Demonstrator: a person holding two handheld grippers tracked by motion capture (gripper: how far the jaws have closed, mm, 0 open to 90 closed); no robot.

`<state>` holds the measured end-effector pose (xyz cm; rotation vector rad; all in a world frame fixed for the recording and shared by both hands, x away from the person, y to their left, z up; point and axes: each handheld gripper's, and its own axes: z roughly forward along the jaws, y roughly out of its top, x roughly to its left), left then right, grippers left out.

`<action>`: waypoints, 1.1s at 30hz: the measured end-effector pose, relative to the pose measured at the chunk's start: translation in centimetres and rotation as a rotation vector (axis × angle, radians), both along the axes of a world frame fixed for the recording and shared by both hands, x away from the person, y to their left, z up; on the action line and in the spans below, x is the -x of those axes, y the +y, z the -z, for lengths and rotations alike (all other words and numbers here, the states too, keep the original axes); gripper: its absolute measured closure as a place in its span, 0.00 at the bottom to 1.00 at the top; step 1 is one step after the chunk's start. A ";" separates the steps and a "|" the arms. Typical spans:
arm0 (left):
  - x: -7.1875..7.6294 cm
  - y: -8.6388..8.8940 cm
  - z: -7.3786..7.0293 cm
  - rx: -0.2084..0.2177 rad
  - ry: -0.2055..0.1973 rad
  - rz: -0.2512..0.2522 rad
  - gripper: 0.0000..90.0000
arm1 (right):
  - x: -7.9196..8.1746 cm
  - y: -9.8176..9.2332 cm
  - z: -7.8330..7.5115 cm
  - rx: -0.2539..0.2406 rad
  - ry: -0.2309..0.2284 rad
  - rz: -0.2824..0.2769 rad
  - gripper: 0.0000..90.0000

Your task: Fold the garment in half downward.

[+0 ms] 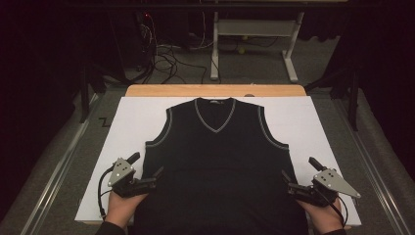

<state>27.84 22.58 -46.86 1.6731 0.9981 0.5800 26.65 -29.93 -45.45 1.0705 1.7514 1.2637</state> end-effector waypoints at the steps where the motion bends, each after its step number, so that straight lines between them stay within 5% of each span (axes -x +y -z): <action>1: 0.0 0.0 0.0 0.001 0.000 0.001 0.00 | 0.0 0.0 0.0 0.000 -0.001 0.000 0.00; 15: -0.1 0.2 0.0 0.012 0.026 -0.005 0.00 | -0.1 0.3 -0.1 0.005 0.006 -0.008 0.00; 21: -0.4 0.3 -0.1 -0.013 0.067 -0.026 0.00 | -0.2 0.5 -0.3 0.017 0.032 -0.003 0.00; 23: -0.8 0.5 0.0 -0.030 0.136 -0.046 0.00 | -0.4 0.5 -0.3 0.026 0.054 0.000 0.00; 27: -1.1 0.7 0.0 -0.060 0.179 -0.070 0.00 | -0.7 0.6 -0.3 0.042 0.078 0.001 0.00; 32: -1.9 1.2 0.6 -0.099 0.315 -0.103 0.00 | -1.2 0.6 -0.3 0.072 0.129 0.017 0.02; 33: -1.9 1.2 0.6 -0.099 0.315 -0.103 0.00 | -1.3 0.6 -0.2 0.076 0.140 0.022 0.02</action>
